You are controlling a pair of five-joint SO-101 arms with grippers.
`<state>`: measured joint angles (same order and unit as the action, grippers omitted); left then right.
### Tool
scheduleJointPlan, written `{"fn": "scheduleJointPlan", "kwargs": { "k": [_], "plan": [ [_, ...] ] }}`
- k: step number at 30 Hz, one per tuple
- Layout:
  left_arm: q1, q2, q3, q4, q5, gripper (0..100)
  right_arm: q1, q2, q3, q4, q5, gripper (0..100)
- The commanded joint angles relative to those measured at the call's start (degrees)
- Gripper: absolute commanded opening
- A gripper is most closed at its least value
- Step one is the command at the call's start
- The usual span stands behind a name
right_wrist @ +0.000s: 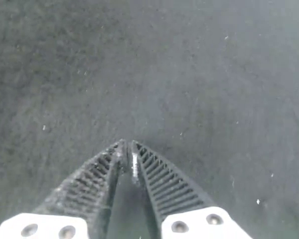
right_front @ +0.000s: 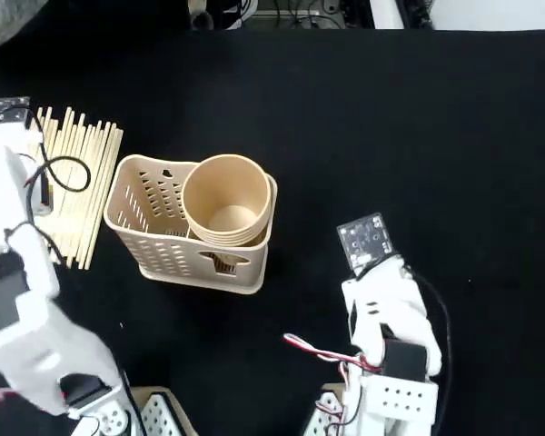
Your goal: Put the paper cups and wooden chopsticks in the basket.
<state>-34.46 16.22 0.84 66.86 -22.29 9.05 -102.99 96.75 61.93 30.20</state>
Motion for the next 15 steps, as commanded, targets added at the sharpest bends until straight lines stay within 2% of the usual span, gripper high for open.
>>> {"fn": "scheduleJointPlan", "kwargs": {
  "k": [1, 8, 15],
  "plan": [
    [0.84, 7.03, -9.01, -0.26, -0.26, 8, -0.79, -4.44, -0.31, 1.85, 0.62, 1.1],
    [1.27, 17.49, -16.22, -0.18, -0.62, 8, -0.79, -4.0, -0.31, 1.49, 0.7, 1.1],
    [1.01, 22.95, -16.48, 1.32, -9.23, 13, -0.97, -4.0, -0.31, 1.58, 0.79, 1.1]
  ]
}}
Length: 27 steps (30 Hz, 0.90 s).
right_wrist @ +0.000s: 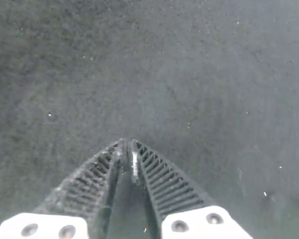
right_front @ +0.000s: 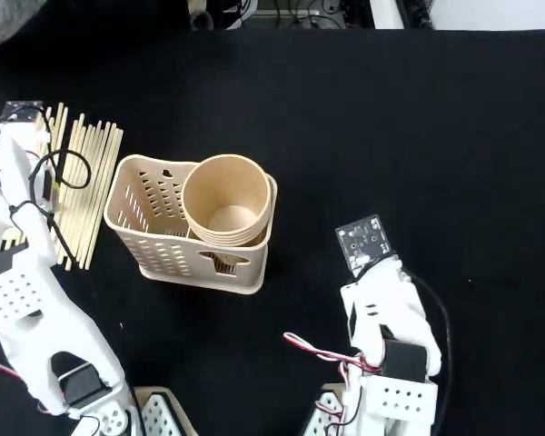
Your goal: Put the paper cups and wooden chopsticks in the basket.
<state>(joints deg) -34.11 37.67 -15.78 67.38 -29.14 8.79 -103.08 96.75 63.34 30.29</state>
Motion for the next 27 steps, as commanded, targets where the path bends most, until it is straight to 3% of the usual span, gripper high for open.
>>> {"fn": "scheduleJointPlan", "kwargs": {
  "k": [1, 4, 7, 14, 21, 27],
  "plan": [
    [0.57, 1.67, 0.13, 0.79, -2.46, 13, -0.7, -3.91, -0.31, 0.18, 0.7, 1.1],
    [0.57, 1.58, 0.4, 0.88, -3.08, 12, -0.7, -3.91, -0.31, 0.26, 0.7, 1.1],
    [1.19, 1.58, -0.22, 3.43, -5.36, 2, -0.7, -3.91, -0.31, 0.26, 0.7, 1.1],
    [2.95, -2.73, -1.54, 11.69, -5.63, 3, -0.7, -3.91, -0.22, 0.18, 0.7, 1.1],
    [4.62, -25.76, 3.21, 21.1, -3.96, 3, -0.7, -3.91, -0.22, 0.26, 0.7, 1.1],
    [4.79, -55.3, 18.77, 18.99, -3.96, 3, -0.7, -3.91, -0.22, 0.44, 0.7, 1.1]
  ]
}}
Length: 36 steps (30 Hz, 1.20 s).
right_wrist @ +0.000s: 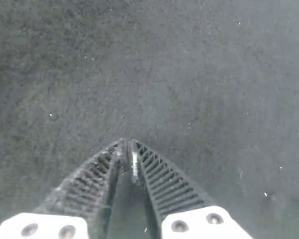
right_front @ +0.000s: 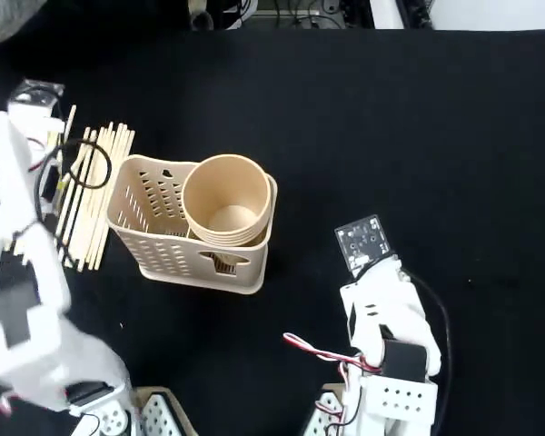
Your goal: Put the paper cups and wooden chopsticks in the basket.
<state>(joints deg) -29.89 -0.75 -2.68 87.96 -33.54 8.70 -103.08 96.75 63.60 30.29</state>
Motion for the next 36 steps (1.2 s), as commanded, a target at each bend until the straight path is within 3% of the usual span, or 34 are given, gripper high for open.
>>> {"fn": "scheduleJointPlan", "kwargs": {
  "k": [1, 10, 15, 21, 24, 29, 36],
  "plan": [
    [0.57, -21.71, 8.4, -2.64, 0.44, 3, -0.62, -3.91, -0.22, 0.18, 0.7, 1.1],
    [0.48, -59.25, 28.7, -15.47, 8.26, 3, -0.53, -3.91, -0.22, 0.18, 0.7, 1.1],
    [0.48, -66.99, 36.79, -19.43, 8.53, 3, -0.53, -3.91, -0.22, 0.26, 0.7, 1.1],
    [0.04, -51.08, 40.4, -24.18, 8.53, 3, -0.53, -3.82, -0.22, 0.26, 0.7, 1.1],
    [-0.04, -37.98, 35.65, -22.77, 8.53, 4, -0.62, -3.82, -0.22, 0.26, 0.7, 1.1],
    [-0.13, -19.78, 24.48, -16.35, 8.35, 14, -0.7, -3.82, -0.22, 0.26, 0.7, 1.1],
    [-2.86, -4.66, 14.64, -15.3, 2.02, 15, -0.7, -3.82, -0.22, 0.26, 0.79, 1.1]
  ]
}}
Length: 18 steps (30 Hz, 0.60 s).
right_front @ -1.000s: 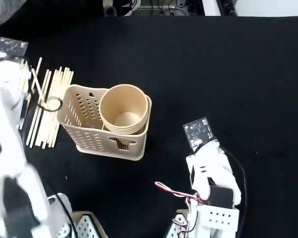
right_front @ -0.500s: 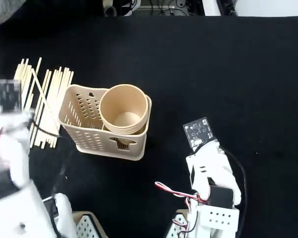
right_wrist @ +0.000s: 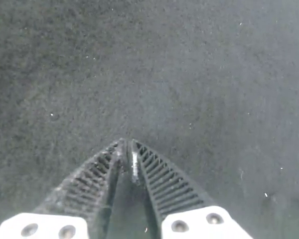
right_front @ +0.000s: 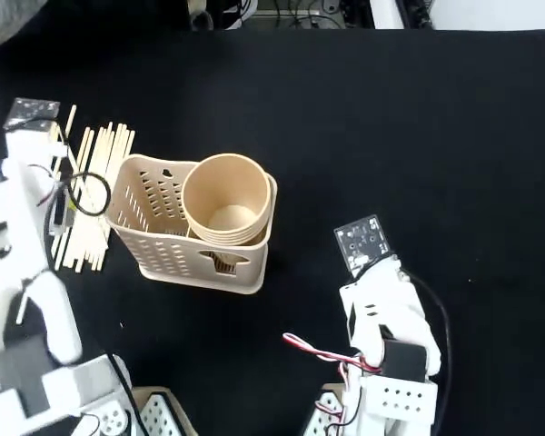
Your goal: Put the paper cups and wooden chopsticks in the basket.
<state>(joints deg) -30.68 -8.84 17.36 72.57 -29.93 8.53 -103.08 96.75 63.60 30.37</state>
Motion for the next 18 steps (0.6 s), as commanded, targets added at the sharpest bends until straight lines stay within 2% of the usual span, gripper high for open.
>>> {"fn": "scheduleJointPlan", "kwargs": {
  "k": [1, 6, 14, 18],
  "plan": [
    [-2.77, 5.01, -6.64, 0.09, -1.58, 16, -0.53, -3.82, -0.22, 0.26, 0.7, 1.1],
    [-5.58, 13.1, -10.95, -0.62, -1.58, 25, -0.62, -3.65, -0.22, 0.26, 1.93, 1.1],
    [-5.58, 27.87, -20.0, -1.67, -1.14, 25, -0.62, -3.65, -0.22, 0.26, 1.93, 1.1],
    [-5.58, 35.6, -25.45, -1.67, -1.49, 16, -0.62, -3.65, -0.22, 0.26, 1.93, 1.1]
  ]
}}
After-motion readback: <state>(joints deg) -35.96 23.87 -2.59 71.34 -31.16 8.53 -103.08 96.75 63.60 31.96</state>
